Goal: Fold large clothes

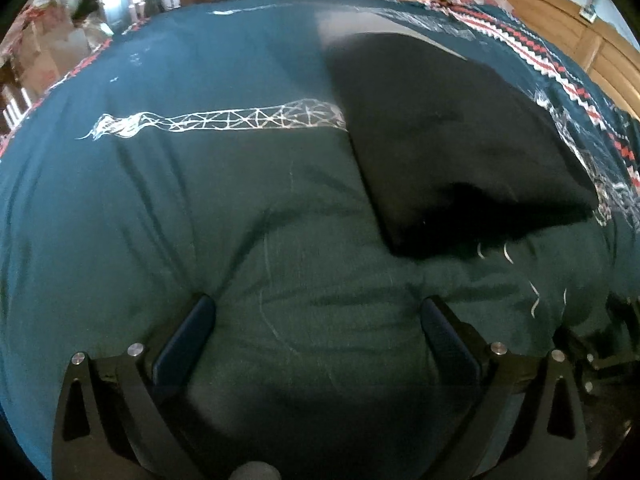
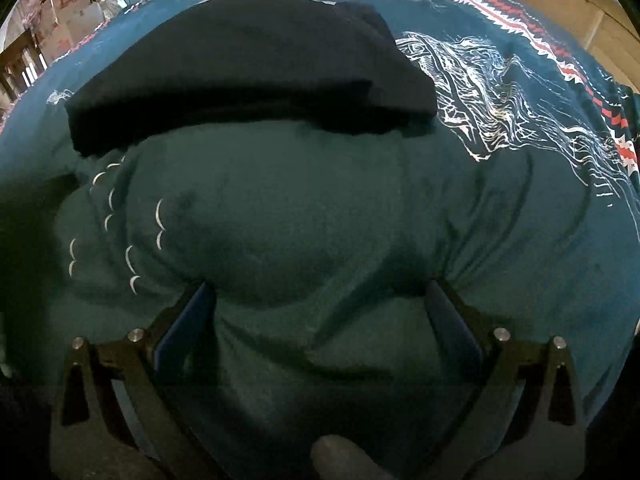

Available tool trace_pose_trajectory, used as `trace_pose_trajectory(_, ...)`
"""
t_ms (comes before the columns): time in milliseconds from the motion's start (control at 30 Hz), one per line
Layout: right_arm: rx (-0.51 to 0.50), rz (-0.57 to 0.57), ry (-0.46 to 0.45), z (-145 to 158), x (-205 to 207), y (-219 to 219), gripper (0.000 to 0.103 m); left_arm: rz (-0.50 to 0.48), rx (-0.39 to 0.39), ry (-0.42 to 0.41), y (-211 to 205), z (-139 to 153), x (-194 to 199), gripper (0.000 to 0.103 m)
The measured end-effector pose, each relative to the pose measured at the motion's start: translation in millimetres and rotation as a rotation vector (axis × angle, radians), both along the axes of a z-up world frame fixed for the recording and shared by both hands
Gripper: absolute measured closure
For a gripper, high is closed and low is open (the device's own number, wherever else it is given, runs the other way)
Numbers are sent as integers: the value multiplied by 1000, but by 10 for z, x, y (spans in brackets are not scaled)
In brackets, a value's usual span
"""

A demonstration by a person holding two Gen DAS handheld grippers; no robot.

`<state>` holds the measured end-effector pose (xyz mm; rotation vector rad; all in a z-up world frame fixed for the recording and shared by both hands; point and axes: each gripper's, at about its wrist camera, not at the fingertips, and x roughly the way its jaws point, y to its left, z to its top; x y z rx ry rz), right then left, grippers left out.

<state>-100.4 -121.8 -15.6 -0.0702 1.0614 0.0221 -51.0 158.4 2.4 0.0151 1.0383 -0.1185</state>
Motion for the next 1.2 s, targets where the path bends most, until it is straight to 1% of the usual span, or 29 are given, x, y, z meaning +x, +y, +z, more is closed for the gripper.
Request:
trace_pose_trajectory(200,-16,1,6,-7,-20,41,0,10,21,-41,-35,-15,-40,0)
trace_pose_trajectory(533,-10,-9,5,-10,-8,36,0,16,27,-52,-52,-33,15,0)
trace_pose_trajectory(867,3,-36,-33,-1,-26,18,0,10,12,-69,-28,-50,26,0)
trace_pose_trajectory(967,21,-44,-41,7,-29,-7,0,8,-5,-89,-4,-52,6,0)
trace_pose_trajectory(1100,9,-42,-33,-2,-10,3,0,7,-7,-108,4,-56,-15,0)
trace_pose_trajectory(1200,8,-38,-30,-7,-7,6,0,4,-5,-106,3,-61,-11,0)
